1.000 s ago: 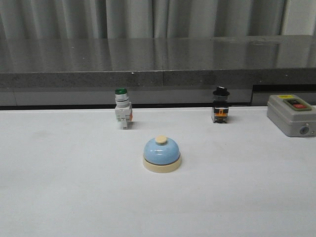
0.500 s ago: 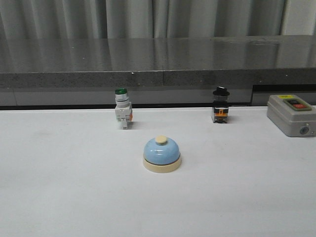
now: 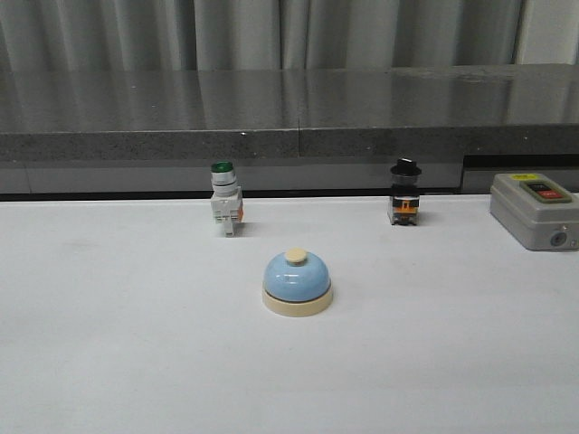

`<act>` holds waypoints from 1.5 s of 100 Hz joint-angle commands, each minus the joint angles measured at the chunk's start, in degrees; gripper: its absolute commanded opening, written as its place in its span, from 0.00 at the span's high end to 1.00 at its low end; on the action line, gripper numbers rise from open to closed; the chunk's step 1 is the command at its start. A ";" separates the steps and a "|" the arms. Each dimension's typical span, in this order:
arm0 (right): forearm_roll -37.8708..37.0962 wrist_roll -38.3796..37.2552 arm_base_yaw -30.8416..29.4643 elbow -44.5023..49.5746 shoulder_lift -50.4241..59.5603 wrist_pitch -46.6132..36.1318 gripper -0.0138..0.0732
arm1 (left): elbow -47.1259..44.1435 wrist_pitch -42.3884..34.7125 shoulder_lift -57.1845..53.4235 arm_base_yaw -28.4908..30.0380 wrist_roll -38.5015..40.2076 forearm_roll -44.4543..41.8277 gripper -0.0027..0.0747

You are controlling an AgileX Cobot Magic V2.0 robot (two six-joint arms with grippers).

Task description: Place and press bell with both arms

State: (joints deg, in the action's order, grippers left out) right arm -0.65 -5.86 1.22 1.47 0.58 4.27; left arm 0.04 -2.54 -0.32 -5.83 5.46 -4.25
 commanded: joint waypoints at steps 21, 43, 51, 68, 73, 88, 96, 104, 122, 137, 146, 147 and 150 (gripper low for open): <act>-0.45 0.11 -0.08 -9.47 -3.05 -3.50 0.91 | -2.54 -4.68 -1.63 -0.04 0.43 0.09 0.99; -0.45 0.11 -0.08 -24.01 -14.23 9.24 0.91 | -2.54 -4.68 -1.63 -0.04 0.43 0.09 0.99; -0.45 0.11 -0.08 -29.76 -19.14 16.48 0.91 | -2.54 -4.68 -1.63 -0.04 0.43 0.09 0.99; -0.39 0.11 -0.08 -40.95 -28.69 29.12 0.91 | -2.54 -4.68 -1.63 -0.04 0.43 0.09 0.99; -0.25 0.11 -0.08 -43.12 -31.21 31.09 0.91 | -2.54 -4.68 -1.63 -0.04 0.43 0.09 0.99; 0.65 0.11 -0.08 -44.98 -36.51 30.92 0.91 | -2.54 -4.68 -1.63 -0.04 0.43 0.09 0.99; 1.32 0.11 -0.08 -44.98 -38.80 30.68 0.91 | -2.54 -4.68 -1.63 -0.04 0.43 0.09 0.99; 3.34 0.11 -0.08 -44.98 -40.85 30.28 0.91 | -2.54 -4.68 -1.63 -0.04 0.43 0.09 0.99; 10.11 4.58 -0.08 -46.42 -47.81 31.18 0.91 | -2.54 -4.68 -1.63 -0.04 0.43 0.09 0.99; 15.79 11.74 2.07 -49.84 -55.09 32.75 0.91 | -2.54 -4.68 -1.63 -0.04 0.43 0.09 0.99; 17.29 12.88 5.02 -51.77 -59.44 32.75 0.91 | -2.54 -4.68 -1.63 -0.04 0.43 0.09 0.99; 17.35 12.88 5.54 -51.94 -60.10 32.75 0.91 | -2.54 -4.68 -1.63 -0.04 0.43 0.09 0.99; 17.35 12.88 6.59 -52.53 -61.48 32.69 0.91 | -2.54 -4.68 -1.63 -0.04 0.43 0.09 0.99</act>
State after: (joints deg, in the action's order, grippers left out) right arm 14.44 5.07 5.42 -47.59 -57.87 39.47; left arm 0.04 -2.54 -0.32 -5.83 5.46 -4.25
